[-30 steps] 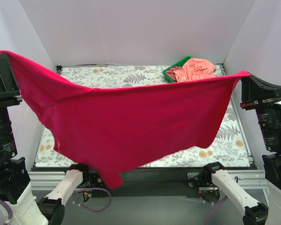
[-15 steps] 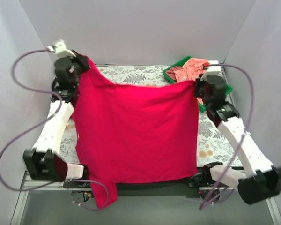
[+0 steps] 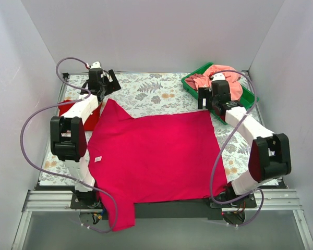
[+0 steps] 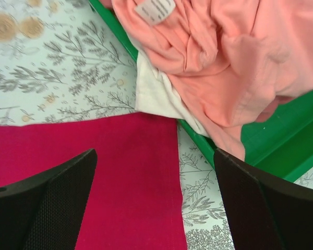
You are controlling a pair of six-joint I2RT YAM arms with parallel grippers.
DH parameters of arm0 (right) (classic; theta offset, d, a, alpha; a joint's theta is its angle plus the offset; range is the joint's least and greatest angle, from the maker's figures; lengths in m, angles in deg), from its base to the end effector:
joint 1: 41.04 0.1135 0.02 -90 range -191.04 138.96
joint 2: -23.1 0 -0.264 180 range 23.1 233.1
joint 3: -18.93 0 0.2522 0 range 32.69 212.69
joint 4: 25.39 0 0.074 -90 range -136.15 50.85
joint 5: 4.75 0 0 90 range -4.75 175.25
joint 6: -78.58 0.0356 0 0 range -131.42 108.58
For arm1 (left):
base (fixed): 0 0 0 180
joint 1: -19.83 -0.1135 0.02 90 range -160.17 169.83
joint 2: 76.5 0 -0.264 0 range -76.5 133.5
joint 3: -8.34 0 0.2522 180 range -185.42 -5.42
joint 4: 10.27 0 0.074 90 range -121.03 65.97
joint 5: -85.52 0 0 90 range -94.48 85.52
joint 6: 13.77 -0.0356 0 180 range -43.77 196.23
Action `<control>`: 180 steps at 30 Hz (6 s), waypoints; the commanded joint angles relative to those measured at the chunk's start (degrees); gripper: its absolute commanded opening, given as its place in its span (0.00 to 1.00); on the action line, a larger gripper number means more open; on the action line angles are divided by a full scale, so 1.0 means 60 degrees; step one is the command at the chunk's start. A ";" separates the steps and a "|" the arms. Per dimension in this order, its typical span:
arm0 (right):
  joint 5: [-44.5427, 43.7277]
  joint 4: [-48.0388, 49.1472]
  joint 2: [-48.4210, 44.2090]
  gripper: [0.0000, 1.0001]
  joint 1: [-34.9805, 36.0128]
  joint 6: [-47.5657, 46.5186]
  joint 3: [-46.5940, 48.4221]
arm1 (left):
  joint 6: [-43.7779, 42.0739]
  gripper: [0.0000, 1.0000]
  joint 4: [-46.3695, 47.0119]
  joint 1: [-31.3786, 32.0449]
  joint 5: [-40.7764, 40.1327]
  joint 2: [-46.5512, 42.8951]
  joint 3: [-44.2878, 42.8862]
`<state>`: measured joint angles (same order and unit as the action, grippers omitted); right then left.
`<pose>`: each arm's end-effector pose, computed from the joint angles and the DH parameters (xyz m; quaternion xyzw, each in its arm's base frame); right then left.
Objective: Fold and stack the t-shirts
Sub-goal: Flatten the tshirt out, then fold the tshirt
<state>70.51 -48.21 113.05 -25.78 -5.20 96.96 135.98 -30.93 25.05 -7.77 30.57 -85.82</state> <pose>0.3455 0.0849 0.2636 -0.0099 0.8806 -0.0259 0.4731 0.4330 -0.0375 0.2490 -0.4156 0.7767 -0.2325 0.4122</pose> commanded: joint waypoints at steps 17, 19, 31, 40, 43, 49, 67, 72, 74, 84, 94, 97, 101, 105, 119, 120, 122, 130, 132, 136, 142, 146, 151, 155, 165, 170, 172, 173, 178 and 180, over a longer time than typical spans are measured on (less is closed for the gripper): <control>0.3848 0.0981 -0.3596 0.98 0.0048 0.0941 -0.3165 | 0.2303 0.92 -0.0492 0.0376 0.2552 -0.4295 0.3935; 0.4199 0.1260 -0.3464 0.98 0.0077 0.0970 -0.3387 | 0.2464 0.93 -0.0126 0.0420 0.2789 -0.4265 0.4449; 0.4626 0.2432 -0.1355 0.98 0.0282 0.1395 -0.4178 | 0.2772 0.94 0.1090 0.0493 0.2570 -0.2802 0.4978; 0.3176 0.2462 -0.0856 0.98 0.0268 0.1893 -0.5027 | 0.2743 0.94 0.1091 0.0493 0.1632 -0.1309 0.4275; 0.3087 0.2447 -0.0958 0.98 0.0282 0.1893 -0.5232 | 0.2757 0.92 0.1369 0.0493 0.1661 -0.0898 0.3909; 0.3160 0.2447 -0.1120 0.98 0.0268 0.1864 -0.5306 | 0.2728 0.71 0.1428 0.0493 0.1706 -0.0355 0.3484; 0.3321 0.2404 -0.0959 0.97 0.0268 0.1688 -0.5204 | 0.2508 0.38 0.1574 0.0508 0.1852 0.1225 0.1098; 0.3219 0.2287 -0.1134 0.97 0.0268 0.1644 -0.5160 | 0.2143 0.42 0.1297 0.0523 0.2100 0.1974 -0.0498; 0.3219 0.2199 -0.1251 0.97 0.0283 0.1601 -0.5116 | 0.1937 0.48 0.1193 0.0537 0.2261 0.1816 -0.0764; 0.3204 0.1570 -0.2408 0.98 0.0297 0.1337 -0.4502 | 0.2522 0.90 0.0109 0.0772 0.0889 -0.3551 0.3097; 0.2604 0.1217 -0.1546 0.98 0.0502 0.0868 -0.2951 | 0.3036 0.98 -0.0548 0.0757 -0.0403 -0.5937 0.6077; 0.2501 0.1203 -0.0917 0.98 0.0488 0.0693 -0.2554 | 0.2977 0.98 -0.0652 0.0757 -0.0550 -0.5337 0.5769; 0.2033 0.1115 0.0092 0.98 0.0502 0.0443 -0.1822 | 0.2933 0.98 -0.0419 0.0743 -0.0259 -0.3991 0.5388; 0.1712 0.1041 0.0884 0.97 0.0502 0.0268 -0.1353 | 0.2772 0.98 -0.0272 0.0743 -0.0185 -0.2834 0.4774; -0.0106 0.0324 0.3478 0.97 0.0341 -0.0289 0.0757 | 0.2303 0.97 -0.0125 0.0743 -0.0096 -0.0326 0.3134; -0.0121 0.0251 0.3581 0.98 0.0269 -0.0289 0.0918 | 0.2289 0.97 -0.0125 0.0743 -0.0067 -0.0209 0.3001; -0.0252 0.0032 0.3801 0.97 0.0224 -0.0246 0.1239 | 0.2230 0.97 -0.0125 0.0743 -0.0038 0.0200 0.2723; -0.0590 -0.0189 0.3861 0.97 0.0034 -0.0187 0.1519 | 0.1995 0.97 -0.0417 0.0743 0.0226 0.1622 0.0892; -0.0561 -0.0189 0.3846 0.97 0.0019 -0.0230 0.1607 | 0.1923 0.97 -0.0520 0.0743 0.0240 0.1915 0.0599; -0.0502 -0.0189 0.3963 0.98 0.0004 -0.0435 0.1928 | 0.1834 0.97 -0.0666 0.0743 0.0358 0.2267 -0.0060; -0.0575 -0.0248 0.4212 0.97 -0.0010 -0.0567 0.2325 | 0.1820 0.97 -0.0828 0.0743 0.0270 0.2268 -0.0179; -0.0488 -0.0292 0.4256 0.98 -0.0025 -0.0597 0.2442 | 0.1747 0.97 -0.0931 0.0743 0.0284 0.2079 -0.0252; 0.0010 -0.0380 0.3833 0.98 -0.0010 -0.0597 0.2443 | 0.1732 0.97 -0.1063 0.0743 0.0299 0.1435 -0.0208; 0.0448 -0.0394 0.3085 0.98 0.0004 -0.0582 0.2340 | 0.1673 0.97 -0.1077 0.0743 0.0095 0.0906 -0.0369; 0.1226 -0.0234 0.1811 0.97 0.0019 -0.0231 0.1784 | 0.1366 0.98 -0.2407 0.0626 -0.1751 0.2631 -0.3515; 0.1416 0.0146 0.0552 0.98 0.0078 0.0046 0.0674 | 0.1059 0.97 -0.2864 0.0362 -0.1838 0.4547 -0.6323; 0.1461 0.0221 -0.0163 0.98 0.0078 0.0237 0.0204 | 0.0781 0.96 -0.3083 0.0347 -0.2072 0.5078 -0.7075; 0.1533 0.0264 -0.0414 0.98 0.0092 0.0398 -0.0306 | 0.0678 0.96 -0.3113 0.0347 -0.2190 0.5298 -0.7426; 0.1637 0.0528 -0.2330 0.98 0.0151 0.0823 -0.1847 | 0.0122 0.93 -0.2821 0.0303 -0.3070 0.6222 -0.8484; 0.1739 0.0587 -0.2861 0.98 0.0122 0.0998 -0.2562 | -0.0098 0.92 -0.2617 0.0303 -0.3056 0.6340 -0.8485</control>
<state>79.67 -47.65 100.81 -25.21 -1.92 85.88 138.95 -47.17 26.84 -22.63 70.52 -133.79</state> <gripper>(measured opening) 0.980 0.923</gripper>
